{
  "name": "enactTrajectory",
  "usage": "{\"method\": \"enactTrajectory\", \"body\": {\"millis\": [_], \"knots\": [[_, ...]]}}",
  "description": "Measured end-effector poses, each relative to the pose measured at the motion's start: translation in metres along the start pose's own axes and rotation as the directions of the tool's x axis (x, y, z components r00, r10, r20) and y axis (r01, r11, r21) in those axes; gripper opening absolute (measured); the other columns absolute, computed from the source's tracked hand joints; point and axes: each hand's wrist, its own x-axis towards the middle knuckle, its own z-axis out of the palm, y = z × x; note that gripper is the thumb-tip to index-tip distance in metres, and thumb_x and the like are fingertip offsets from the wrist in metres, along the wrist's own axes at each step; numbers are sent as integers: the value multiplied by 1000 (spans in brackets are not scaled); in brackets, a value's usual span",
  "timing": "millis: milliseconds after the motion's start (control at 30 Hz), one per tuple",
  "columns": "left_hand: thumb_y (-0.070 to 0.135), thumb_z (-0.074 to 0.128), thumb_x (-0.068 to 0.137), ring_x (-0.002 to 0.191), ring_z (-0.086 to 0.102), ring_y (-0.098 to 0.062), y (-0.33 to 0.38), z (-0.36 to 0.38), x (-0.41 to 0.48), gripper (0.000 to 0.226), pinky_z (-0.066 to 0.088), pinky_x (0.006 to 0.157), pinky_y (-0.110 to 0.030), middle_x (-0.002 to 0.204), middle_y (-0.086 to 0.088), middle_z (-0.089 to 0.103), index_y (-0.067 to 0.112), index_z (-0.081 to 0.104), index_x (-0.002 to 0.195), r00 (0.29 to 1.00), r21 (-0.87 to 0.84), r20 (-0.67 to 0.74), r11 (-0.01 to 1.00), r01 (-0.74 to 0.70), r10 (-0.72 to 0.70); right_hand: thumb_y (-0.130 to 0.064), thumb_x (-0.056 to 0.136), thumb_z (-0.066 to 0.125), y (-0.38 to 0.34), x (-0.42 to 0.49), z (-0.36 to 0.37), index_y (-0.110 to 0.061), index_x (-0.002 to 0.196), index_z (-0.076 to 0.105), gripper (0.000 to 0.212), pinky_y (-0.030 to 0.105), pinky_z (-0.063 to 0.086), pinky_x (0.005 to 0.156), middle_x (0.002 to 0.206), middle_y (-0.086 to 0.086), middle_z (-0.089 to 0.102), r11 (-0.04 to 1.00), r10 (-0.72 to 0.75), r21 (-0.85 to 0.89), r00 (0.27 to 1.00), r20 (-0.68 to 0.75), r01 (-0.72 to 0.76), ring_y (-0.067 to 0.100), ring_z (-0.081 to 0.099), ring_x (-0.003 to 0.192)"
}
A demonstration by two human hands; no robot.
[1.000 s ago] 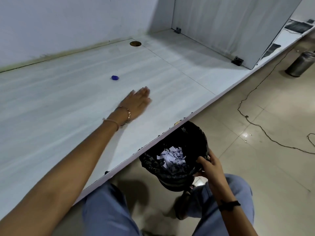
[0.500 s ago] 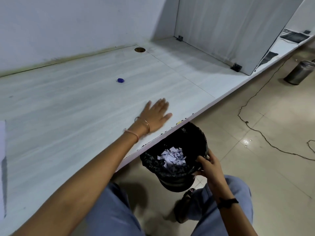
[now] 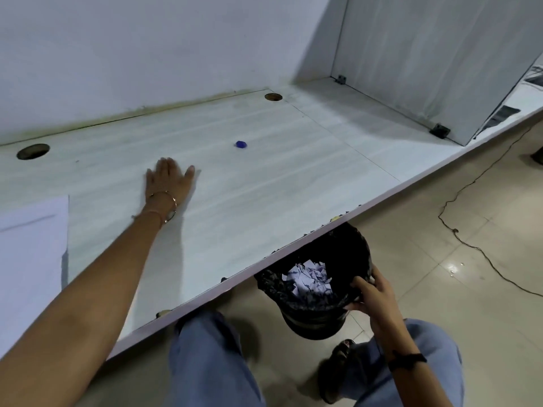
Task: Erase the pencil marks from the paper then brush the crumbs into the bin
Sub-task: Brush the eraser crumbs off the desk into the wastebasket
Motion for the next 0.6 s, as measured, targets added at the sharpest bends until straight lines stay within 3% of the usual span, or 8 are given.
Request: {"method": "enactTrajectory", "body": {"millis": [100, 200, 400, 433, 467, 500, 533, 600], "knots": [[51, 24, 102, 149, 10, -24, 18, 0, 13, 71, 8, 120, -41, 161, -16, 13, 1, 17, 152, 997, 37, 38, 997, -67, 66, 8, 89, 45, 3, 0, 2, -14, 116, 58, 37, 28, 53, 42, 88, 14, 59, 1000, -5, -9, 1000, -1, 5, 26, 57, 66], [43, 31, 103, 147, 18, -26, 74, 5, 3, 65, 13, 118, -35, 159, -18, 17, 0, 19, 151, 948, -18, 84, 952, -307, 308, 7, 89, 47, 5, -1, 1, -17, 115, 59, 37, 28, 52, 43, 89, 15, 61, 1000, -6, -21, 1000, 0, 6, 26, 58, 66], [30, 24, 107, 144, 14, 0, 159, 21, -97, 56, 1, 115, -13, 160, -13, 16, -6, 20, 149, 653, -138, 298, 709, -692, 696, 6, 90, 48, 7, -1, -2, -16, 115, 59, 35, 30, 53, 45, 93, 17, 63, 1000, -9, -12, 1000, -1, 9, 28, 60, 75], [22, 24, 107, 134, 22, 14, 157, 15, -116, 52, 2, 111, -5, 156, -15, 24, -20, 31, 137, 663, -149, 348, 737, -659, 663, 5, 90, 48, 7, -2, -2, -16, 115, 59, 35, 30, 53, 45, 94, 17, 64, 1000, -10, -17, 1000, 0, 10, 29, 61, 76], [10, 26, 107, 123, 35, 16, 151, 3, -136, 32, 8, 109, -3, 107, -3, 48, 7, 54, 93, 612, -135, 429, 717, -684, 665, 5, 90, 48, 7, -2, -2, -16, 115, 59, 35, 30, 53, 45, 96, 18, 64, 1000, -13, -21, 1000, 3, 13, 29, 61, 77], [2, 28, 104, 126, 38, 6, 142, -12, -150, 56, 11, 115, -14, 134, -6, -26, -14, -20, 128, 616, -125, 414, 712, -691, 670, 5, 90, 48, 6, -1, -2, -15, 116, 59, 35, 31, 53, 45, 97, 18, 64, 1000, -17, -20, 1000, 10, 17, 30, 61, 78], [3, 33, 104, 137, 35, -11, 135, -4, -157, 43, 12, 119, -28, 154, -23, 15, -32, 27, 130, 588, -200, 422, 704, -682, 690, 6, 90, 48, 5, -1, -2, -15, 116, 59, 35, 31, 54, 45, 98, 18, 64, 1000, -21, -21, 1000, 17, 21, 30, 61, 78], [32, 26, 106, 148, 15, -19, 100, -2, -149, 56, 9, 121, -37, 160, -11, 11, -2, 22, 150, 693, -214, 257, 739, -639, 674, 6, 90, 47, 3, -1, -4, -16, 117, 58, 37, 30, 54, 45, 98, 17, 64, 999, -25, -30, 999, 28, 26, 29, 61, 75]]}}
